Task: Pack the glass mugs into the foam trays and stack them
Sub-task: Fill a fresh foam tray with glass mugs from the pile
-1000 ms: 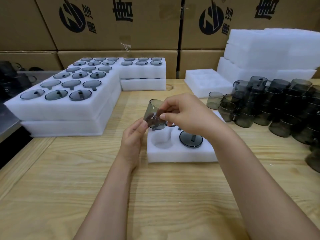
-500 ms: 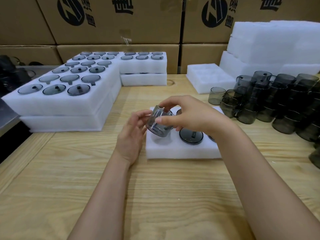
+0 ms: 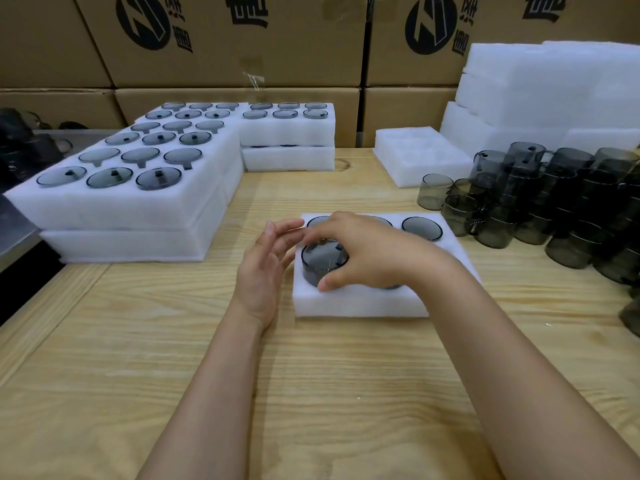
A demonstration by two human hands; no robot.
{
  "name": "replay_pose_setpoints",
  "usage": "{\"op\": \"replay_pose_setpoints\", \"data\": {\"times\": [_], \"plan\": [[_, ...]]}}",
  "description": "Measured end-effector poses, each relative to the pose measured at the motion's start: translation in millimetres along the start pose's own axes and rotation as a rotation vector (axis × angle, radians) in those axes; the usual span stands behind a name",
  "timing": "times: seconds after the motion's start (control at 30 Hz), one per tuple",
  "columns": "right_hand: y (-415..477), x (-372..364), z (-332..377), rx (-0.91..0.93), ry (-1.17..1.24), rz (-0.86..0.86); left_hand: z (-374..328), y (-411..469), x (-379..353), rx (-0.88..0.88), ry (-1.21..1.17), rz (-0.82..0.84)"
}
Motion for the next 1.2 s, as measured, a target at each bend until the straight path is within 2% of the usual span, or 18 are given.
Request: {"op": "replay_pose_setpoints", "data": {"times": [0.17, 0.27, 0.33, 0.37, 0.43, 0.5, 0.73, 0.83, 0.93, 1.0, 1.1, 1.13, 1.2], "plan": [[1, -1, -3, -0.058, 0.022, 0.011, -14, -2, -11, -0.128, 0.240, -0.104], [6, -3, -6, -0.051, -0.021, -0.170, -28, -4, -26, -0.276, 0.413, -0.177], [10, -10, -4, -0.026, -0.159, -0.273, -36, -2, -39, -0.332, 0.602, -0.109], [12, -14, -4, -0.013, -0.259, -0.246, -38, 1, -47, -0.325, 0.738, -0.034], [15, -24, -11, -0.027, -0.510, -0.073, -34, 6, -61, -0.245, 1.067, 0.139], [16, -28, -20, -0.084, -0.670, 0.036, -27, 9, -65, -0.191, 1.264, 0.253], [23, -31, -29, -0.115, -0.657, 0.023, -17, 12, -59, -0.176, 1.347, 0.271], [22, -31, -31, -0.054, -0.575, -0.009, -15, 9, -60, -0.238, 1.374, 0.186], [12, -31, -32, 0.050, -0.418, -0.135, -19, -8, -62, -0.387, 1.288, -0.027], [4, -35, -31, 0.052, -0.490, -0.212, -19, -17, -62, -0.421, 1.244, -0.072], [2, -42, -32, -0.050, -0.572, -0.285, -17, -19, -58, -0.329, 1.204, -0.004], [2, -41, -32, -0.075, -0.513, -0.342, -16, -17, -56, -0.288, 1.197, 0.028], [-2, -31, -31, -0.099, -0.165, -0.595, -13, -15, -55, -0.218, 1.308, 0.109]]}}
Point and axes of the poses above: each hand's wrist, its own y-axis towards the middle knuckle, its own x-axis out of the back of the hand, z = x × y, the point moved 2 cm from there along y, towards the middle knuckle, and after that the axes turned 14 degrees about y, right-handed, at the moved point
